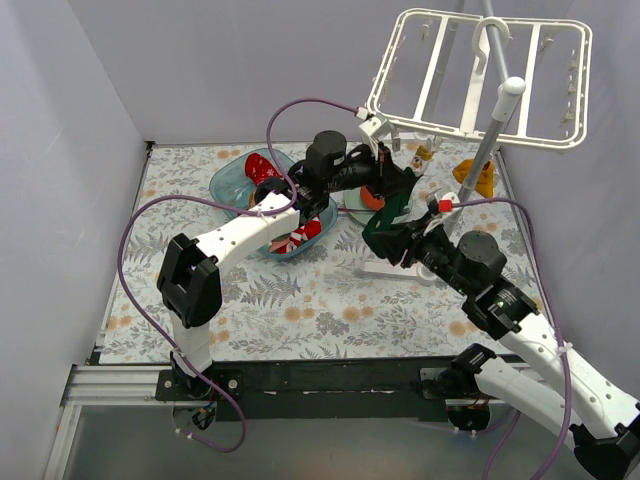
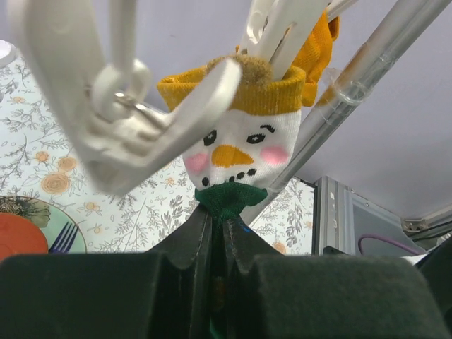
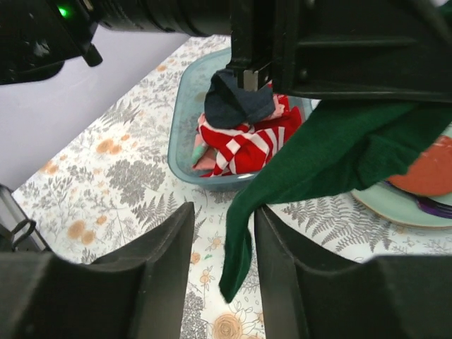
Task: Remove the socks clipped to the hanger
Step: Remove the sock from the hanger.
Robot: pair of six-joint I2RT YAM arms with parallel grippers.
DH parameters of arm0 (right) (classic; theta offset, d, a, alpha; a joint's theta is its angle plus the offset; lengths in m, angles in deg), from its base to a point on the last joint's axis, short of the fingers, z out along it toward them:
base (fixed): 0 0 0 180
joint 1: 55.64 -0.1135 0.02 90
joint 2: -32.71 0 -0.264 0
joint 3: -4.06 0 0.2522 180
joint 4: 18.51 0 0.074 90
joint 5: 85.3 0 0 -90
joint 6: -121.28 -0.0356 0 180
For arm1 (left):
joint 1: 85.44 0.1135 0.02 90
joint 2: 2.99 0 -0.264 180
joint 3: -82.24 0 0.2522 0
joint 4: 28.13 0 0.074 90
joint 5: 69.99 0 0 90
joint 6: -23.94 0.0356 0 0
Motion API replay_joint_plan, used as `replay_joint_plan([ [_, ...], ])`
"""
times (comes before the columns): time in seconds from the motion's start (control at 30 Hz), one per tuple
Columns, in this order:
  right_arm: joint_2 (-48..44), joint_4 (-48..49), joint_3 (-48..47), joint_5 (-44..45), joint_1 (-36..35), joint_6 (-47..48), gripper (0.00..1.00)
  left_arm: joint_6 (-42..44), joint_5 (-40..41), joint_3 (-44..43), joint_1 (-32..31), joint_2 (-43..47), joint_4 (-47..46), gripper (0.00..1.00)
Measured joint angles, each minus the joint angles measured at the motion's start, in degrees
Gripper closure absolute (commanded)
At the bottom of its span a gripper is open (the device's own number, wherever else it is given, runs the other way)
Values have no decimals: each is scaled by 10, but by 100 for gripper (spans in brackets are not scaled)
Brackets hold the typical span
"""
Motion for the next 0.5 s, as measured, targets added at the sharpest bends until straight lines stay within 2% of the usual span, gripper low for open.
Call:
replay_joint_plan([
  [0.3,-39,-38,-56,110,0,-2,35,0,11,0,0,0,-12,100],
  [0.5,-37,-53,-96,220,-1,-5,33,0,23,1,0,1,-12,100],
])
